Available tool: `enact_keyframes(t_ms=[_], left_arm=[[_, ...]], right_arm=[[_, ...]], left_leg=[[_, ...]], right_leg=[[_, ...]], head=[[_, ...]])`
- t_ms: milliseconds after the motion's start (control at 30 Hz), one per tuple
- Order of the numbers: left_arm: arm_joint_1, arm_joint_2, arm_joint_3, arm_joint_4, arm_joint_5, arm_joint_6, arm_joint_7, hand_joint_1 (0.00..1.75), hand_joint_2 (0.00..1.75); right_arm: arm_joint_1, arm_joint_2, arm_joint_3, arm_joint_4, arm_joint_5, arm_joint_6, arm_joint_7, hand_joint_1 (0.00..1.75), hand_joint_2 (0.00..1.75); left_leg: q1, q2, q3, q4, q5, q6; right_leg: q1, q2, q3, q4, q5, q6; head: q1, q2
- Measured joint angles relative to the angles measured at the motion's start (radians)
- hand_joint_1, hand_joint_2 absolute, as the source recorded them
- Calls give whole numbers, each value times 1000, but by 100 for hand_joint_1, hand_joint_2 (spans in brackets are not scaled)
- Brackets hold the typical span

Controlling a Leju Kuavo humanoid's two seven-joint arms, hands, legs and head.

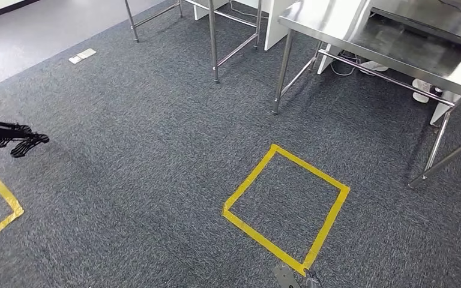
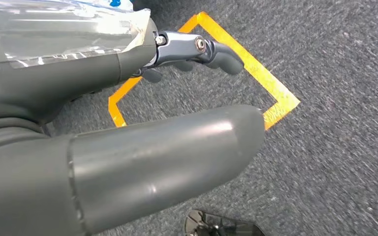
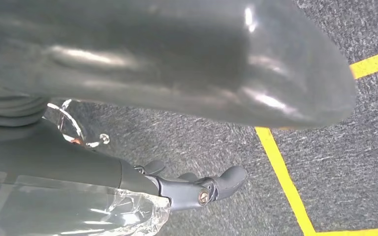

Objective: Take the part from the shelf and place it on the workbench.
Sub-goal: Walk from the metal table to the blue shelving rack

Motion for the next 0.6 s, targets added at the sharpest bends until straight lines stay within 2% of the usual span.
enact_keyframes(t_ms=[67,100,133,200,267,300,333,367,400,433,467,500,567,600], left_arm=[[2,-1,0,0,-3,-1,-1,0,0],[2,-2,0,0,-3,-1,-2,0,0],[3,-2,0,0,-3,0,-2,0,0],[0,-3,0,0,-3,0,-3,0,0],[0,-3,0,0,-4,0,-4,0,0],[1,-3,0,0,-4,0,-4,0,0],[2,-3,0,0,-4,1,-4,0,0],[3,-4,0,0,-3,3,-4,0,0],[3,-5,0,0,-2,5,-4,0,0],[3,-6,0,0,0,9,-4,0,0],[3,-7,0,0,2,14,-4,0,0],[3,-7,1,0,3,17,-4,0,0],[6,-7,2,0,5,23,-3,0,0],[7,-7,3,0,5,25,-3,0,0]], right_arm=[[1,0,-3,0,2,-5,4,0,0],[1,-1,-4,0,4,-6,5,0,0],[2,-1,-5,0,4,-7,5,0,0],[10,-2,-8,0,5,-8,7,0,0],[19,-3,-9,1,5,-8,11,0,0],[22,-3,-10,1,6,-8,16,0,0],[23,-4,-11,1,8,-8,22,0,0],[24,-5,-12,1,11,-8,30,0,0],[24,-6,-12,1,15,-7,37,0,0],[24,-7,-12,1,20,-6,45,0,0],[25,-8,-12,2,25,-3,52,0,0],[26,-8,-12,2,30,-1,58,0,0],[25,-8,-12,3,41,5,67,0,0],[23,-8,-12,3,45,6,70,0,0]], left_leg=[[-3,-22,-3,-6,4,14],[-2,-31,-3,-11,8,21],[0,-41,-2,-15,13,29],[2,-63,-4,-19,19,39],[2,-91,-7,-18,21,41],[3,-105,-8,-18,21,41],[3,-119,-7,-17,22,41],[4,-132,-6,-17,22,39],[5,-145,-5,-16,22,36],[4,-158,-6,-13,22,31],[2,-168,-7,-11,21,25],[1,-177,-9,-10,21,18],[4,-192,-13,-12,24,5],[5,-183,-17,-8,21,-1]], right_leg=[[3,-12,2,1,-4,9],[2,0,-2,10,-11,13],[0,23,-13,35,-26,15],[-5,77,-64,148,-82,10],[-8,96,-129,279,-129,10],[-9,99,-143,305,-131,16],[-10,100,-136,286,-115,25],[-14,106,-110,227,-85,36],[-19,121,-77,151,-52,45],[-22,137,-49,83,-24,49],[-25,150,-31,36,-6,47],[-24,157,-24,15,1,41],[-23,142,-19,10,6,22],[-24,133,-16,8,10,14]], head=[[3,0],[3,0],[3,0],[4,0],[4,0],[4,0],[4,0],[4,0],[4,0],[4,0],[4,0],[3,0],[2,0],[2,0]])
